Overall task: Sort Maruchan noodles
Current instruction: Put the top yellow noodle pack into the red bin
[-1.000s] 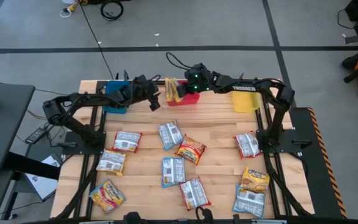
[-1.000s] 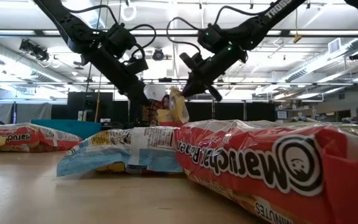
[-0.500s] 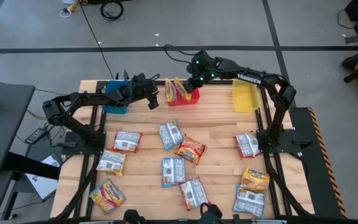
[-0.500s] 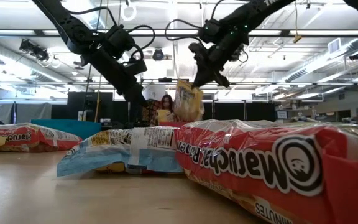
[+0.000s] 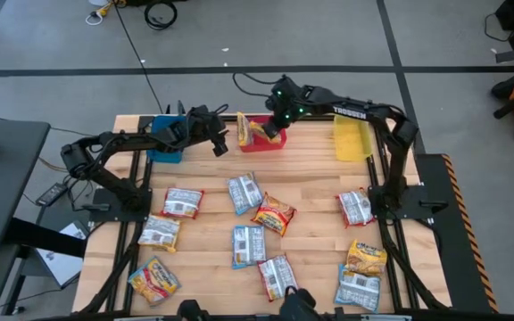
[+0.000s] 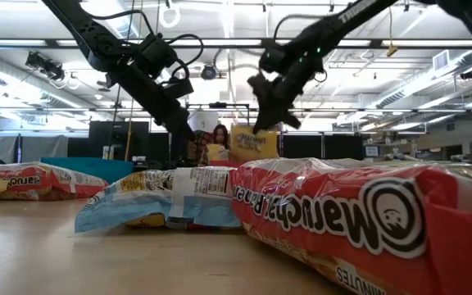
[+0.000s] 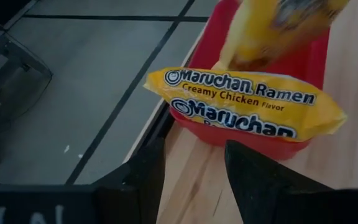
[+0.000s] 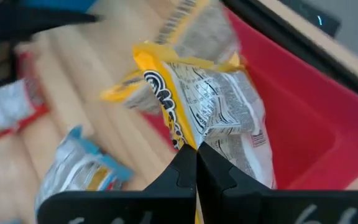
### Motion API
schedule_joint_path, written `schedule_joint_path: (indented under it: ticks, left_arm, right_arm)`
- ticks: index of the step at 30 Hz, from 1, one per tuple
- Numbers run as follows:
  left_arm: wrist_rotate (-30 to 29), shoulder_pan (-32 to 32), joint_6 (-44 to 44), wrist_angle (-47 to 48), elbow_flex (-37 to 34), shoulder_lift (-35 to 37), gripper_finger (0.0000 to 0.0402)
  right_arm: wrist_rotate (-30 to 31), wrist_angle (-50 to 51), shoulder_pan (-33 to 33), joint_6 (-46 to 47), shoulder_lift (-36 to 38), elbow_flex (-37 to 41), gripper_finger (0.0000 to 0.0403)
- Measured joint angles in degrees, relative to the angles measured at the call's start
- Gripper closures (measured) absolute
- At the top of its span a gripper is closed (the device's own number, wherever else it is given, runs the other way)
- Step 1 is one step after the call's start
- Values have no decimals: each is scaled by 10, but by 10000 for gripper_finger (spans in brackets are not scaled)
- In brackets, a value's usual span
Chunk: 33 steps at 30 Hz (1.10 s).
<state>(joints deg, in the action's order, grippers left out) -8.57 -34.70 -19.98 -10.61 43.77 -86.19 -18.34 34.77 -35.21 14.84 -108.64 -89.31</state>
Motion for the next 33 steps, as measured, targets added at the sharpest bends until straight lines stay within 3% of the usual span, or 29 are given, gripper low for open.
schedule_joint_path:
  ticks: [11,16,21,27,33]
  left_arm:
    - [38,-2,28,20,0,0,230]
    - [43,-11,29,42,0,0,230]
    - [79,-26,44,48,0,0,230]
    - [84,-28,26,76,0,-1,230]
    - [84,-29,3,98,0,-1,230]
  right_arm:
    - [22,-192,-6,132,-56,0,397]
    - [63,-170,-6,92,-39,0,378]
    - [78,-142,-2,59,-36,0,317]
    - [62,-101,0,-94,-18,1,255]
    - [245,15,11,-314,-4,1,255]
